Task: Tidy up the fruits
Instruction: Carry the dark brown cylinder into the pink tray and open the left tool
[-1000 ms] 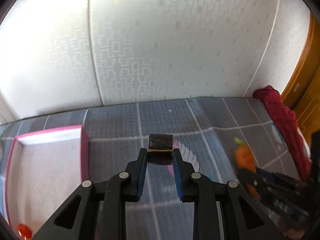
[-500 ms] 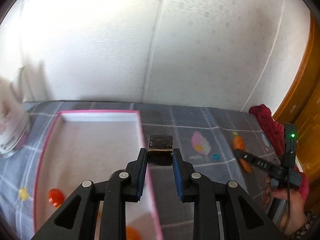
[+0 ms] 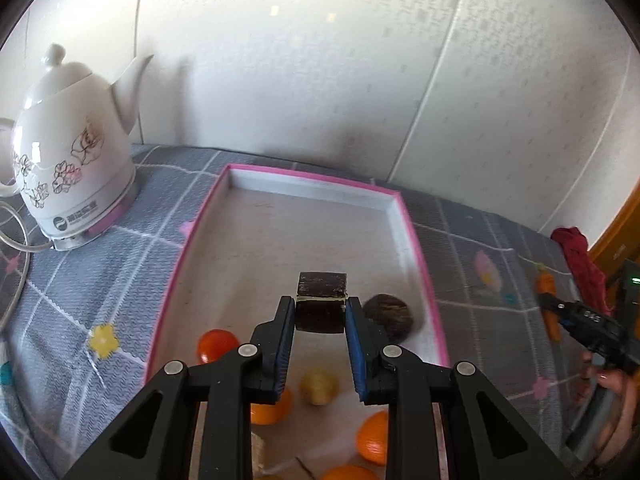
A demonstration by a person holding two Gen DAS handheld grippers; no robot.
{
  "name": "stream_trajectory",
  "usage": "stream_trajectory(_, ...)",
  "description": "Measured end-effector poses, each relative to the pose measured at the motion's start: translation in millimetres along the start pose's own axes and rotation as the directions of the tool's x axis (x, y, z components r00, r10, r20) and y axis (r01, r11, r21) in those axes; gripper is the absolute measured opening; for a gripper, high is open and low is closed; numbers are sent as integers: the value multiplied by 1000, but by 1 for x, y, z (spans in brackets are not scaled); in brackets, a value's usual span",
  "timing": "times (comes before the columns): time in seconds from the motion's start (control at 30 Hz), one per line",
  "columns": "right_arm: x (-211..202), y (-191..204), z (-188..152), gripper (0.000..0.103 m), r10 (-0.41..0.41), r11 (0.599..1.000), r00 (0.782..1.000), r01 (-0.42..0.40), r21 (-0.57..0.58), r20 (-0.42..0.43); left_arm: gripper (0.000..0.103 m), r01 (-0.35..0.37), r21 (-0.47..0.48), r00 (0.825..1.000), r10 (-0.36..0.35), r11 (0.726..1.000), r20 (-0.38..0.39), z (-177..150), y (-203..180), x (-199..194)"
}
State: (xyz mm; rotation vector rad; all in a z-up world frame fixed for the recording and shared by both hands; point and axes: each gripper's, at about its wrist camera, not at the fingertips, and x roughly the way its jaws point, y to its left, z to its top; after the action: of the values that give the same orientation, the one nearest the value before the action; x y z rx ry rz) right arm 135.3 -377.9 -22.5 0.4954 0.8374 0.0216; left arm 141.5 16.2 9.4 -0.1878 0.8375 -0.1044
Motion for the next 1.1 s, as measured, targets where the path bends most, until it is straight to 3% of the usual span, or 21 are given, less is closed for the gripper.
stream_trajectory(0.2,-6,11,-8,28,20,1000,1000,-20,-9,7,26,-53,-4,999,53,999,-4,2,13,14)
stream_trajectory(0.53,-9,38,-24,28,41,995,999,-40,-86,12,29,-116,52,993,114,992,33,3,12,6)
stream_trajectory(0.77,-10,51,-33,28,58,991,998,-56,-121,10,42,-148,79,988,143,986,60,3,8,-3)
stream_trajectory(0.97,-15,64,-44,28,112,980,994,-109,-165,13,68,-152,54,985,147,987,94,1,10,-18)
stream_trajectory(1.1,-18,79,-58,28,143,967,990,-138,-214,7,77,-164,58,982,157,985,102,-6,11,-27)
